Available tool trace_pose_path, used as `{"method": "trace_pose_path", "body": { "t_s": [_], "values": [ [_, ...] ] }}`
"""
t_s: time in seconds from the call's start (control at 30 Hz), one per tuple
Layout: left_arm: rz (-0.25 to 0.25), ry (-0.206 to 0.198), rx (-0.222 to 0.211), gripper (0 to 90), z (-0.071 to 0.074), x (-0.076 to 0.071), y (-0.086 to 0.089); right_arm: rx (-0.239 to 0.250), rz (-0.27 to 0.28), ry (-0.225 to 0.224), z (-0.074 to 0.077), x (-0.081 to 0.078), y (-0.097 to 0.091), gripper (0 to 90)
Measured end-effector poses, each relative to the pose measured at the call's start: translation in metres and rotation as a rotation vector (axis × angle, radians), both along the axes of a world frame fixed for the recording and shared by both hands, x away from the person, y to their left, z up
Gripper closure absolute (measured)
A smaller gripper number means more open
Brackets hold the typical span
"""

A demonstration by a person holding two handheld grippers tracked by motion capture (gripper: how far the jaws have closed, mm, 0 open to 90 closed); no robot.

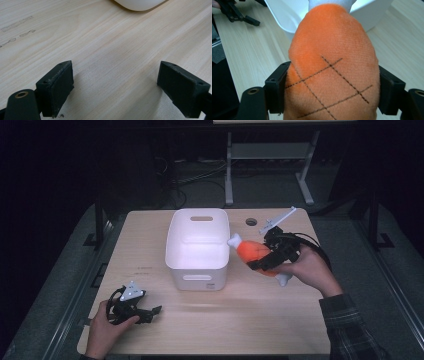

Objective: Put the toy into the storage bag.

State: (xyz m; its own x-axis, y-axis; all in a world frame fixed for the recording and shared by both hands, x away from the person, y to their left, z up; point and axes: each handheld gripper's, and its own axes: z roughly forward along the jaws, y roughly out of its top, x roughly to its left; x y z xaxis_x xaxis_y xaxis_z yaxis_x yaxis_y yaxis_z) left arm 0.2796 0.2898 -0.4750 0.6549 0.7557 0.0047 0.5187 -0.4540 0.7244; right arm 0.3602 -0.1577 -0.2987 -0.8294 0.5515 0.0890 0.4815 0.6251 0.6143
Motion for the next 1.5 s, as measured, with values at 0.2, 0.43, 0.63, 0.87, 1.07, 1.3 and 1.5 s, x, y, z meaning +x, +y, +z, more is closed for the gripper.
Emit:
{"method": "trace_pose_path", "body": {
  "t_s": [0.2, 0.43, 0.63, 0.87, 1.07, 1.3, 1.5],
  "values": [
    [0.0, 0.0, -0.001, 12.7, 0.0, 0.0, 0.0, 0.009, 0.02, -0.009, 0.009, 0.008, 0.011, 25.7],
    [-0.001, 0.001, 0.0, 12.6, 0.0, 0.0, 0.0, 0.023, 0.032, -0.014, 0.015, 0.016, 0.023, 25.6],
    [-0.002, 0.002, 0.001, 12.6, 0.0, 0.0, 0.0, 0.028, 0.037, -0.021, 0.017, 0.023, 0.033, 25.5],
    [-0.002, 0.001, 0.001, 12.7, 0.0, 0.0, 0.0, 0.037, 0.041, -0.036, 0.019, 0.03, 0.042, 25.5],
    [-0.002, 0.002, 0.001, 12.7, 0.0, 0.0, 0.0, 0.033, 0.055, -0.044, 0.022, 0.038, 0.056, 25.5],
    [-0.002, 0.002, 0.0, 12.7, 0.0, 0.0, 0.0, 0.02, 0.075, -0.051, 0.024, 0.043, 0.071, 25.5],
    [-0.005, 0.002, 0.005, 12.7, 0.0, 0.0, 0.0, 0.016, 0.099, -0.06, 0.028, 0.048, 0.084, 25.5]
  ]
}}
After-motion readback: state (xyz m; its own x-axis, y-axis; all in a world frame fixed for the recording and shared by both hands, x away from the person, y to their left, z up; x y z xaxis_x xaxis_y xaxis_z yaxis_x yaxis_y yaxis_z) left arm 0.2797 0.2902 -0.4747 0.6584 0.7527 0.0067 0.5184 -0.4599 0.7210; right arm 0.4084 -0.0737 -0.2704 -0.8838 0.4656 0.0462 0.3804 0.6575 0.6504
